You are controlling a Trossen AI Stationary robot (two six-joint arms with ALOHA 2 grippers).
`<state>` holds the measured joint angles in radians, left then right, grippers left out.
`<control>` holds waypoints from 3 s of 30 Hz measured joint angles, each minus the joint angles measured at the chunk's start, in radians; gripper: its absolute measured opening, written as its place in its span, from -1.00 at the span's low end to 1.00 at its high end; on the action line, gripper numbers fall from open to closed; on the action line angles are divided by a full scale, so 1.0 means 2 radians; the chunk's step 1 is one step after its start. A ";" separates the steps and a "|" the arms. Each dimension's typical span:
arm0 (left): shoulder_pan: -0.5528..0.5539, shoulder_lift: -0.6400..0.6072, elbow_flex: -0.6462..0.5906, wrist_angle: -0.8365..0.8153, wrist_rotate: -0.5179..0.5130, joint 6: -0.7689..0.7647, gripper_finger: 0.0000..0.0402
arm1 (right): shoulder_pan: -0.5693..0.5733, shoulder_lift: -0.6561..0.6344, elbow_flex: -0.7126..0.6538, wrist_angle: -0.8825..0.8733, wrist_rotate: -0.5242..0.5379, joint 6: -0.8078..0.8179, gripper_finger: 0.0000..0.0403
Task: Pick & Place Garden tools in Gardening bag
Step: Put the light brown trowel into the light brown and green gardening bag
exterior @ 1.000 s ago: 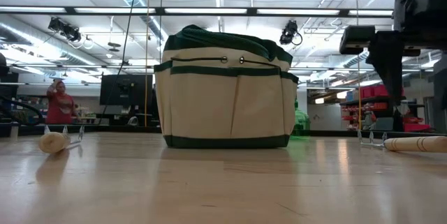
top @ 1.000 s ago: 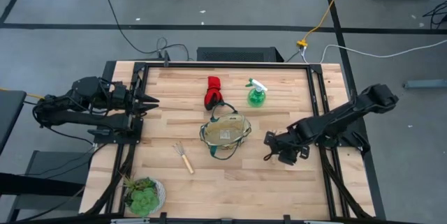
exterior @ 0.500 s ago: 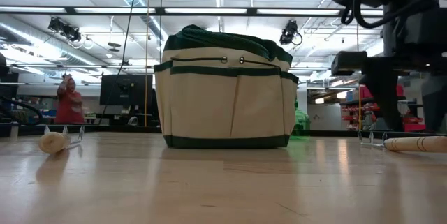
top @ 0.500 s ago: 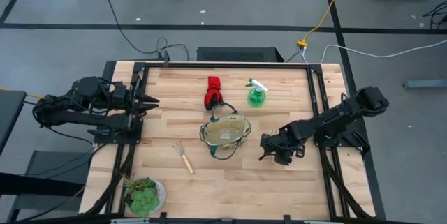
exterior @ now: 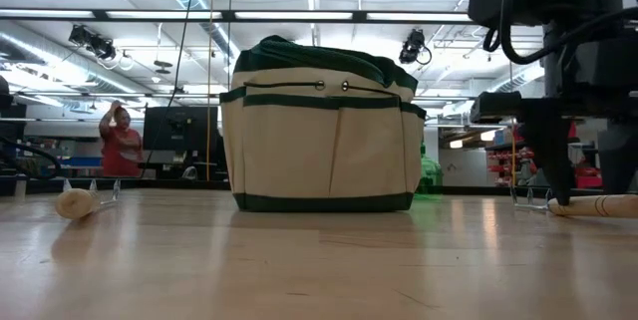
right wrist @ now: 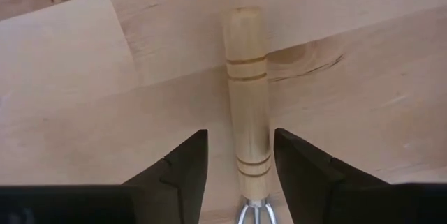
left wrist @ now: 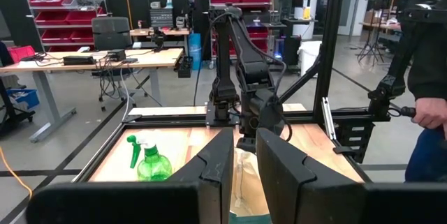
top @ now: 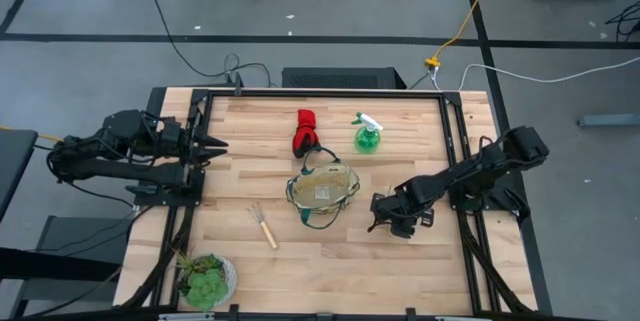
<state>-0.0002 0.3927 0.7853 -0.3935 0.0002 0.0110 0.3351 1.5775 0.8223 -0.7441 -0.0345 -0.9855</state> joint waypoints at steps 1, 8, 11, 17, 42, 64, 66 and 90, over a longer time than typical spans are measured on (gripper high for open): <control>0.000 0.000 0.000 0.000 0.000 0.000 -0.64 | 0.000 0.003 0.000 0.000 0.000 0.000 -0.17; 0.000 0.000 0.000 0.000 0.000 0.000 -0.64 | 0.000 0.019 0.000 0.005 0.000 0.000 -0.17; 0.000 0.000 0.000 0.000 0.000 0.000 -0.64 | 0.000 0.019 0.000 0.006 0.000 0.000 -0.18; 0.000 0.000 0.000 0.000 0.000 0.000 -0.64 | 0.000 0.019 0.000 0.006 0.000 0.000 -0.27; 0.000 0.000 0.000 0.000 0.000 0.000 -0.64 | 0.000 0.019 0.000 0.005 0.000 -0.003 -0.64; 0.000 0.000 0.000 0.000 0.000 0.000 -0.64 | 0.000 0.010 0.000 -0.003 0.000 0.000 -0.65; 0.000 0.000 0.000 0.000 0.000 0.000 -0.64 | 0.000 0.001 0.000 -0.005 -0.001 0.004 -0.65; 0.000 0.000 0.000 0.000 0.000 0.000 -0.64 | 0.000 -0.093 0.000 -0.035 0.000 0.058 -0.65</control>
<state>-0.0003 0.3927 0.7853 -0.3933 0.0005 0.0113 0.3355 1.3912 0.8227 -0.8145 -0.0352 -0.8701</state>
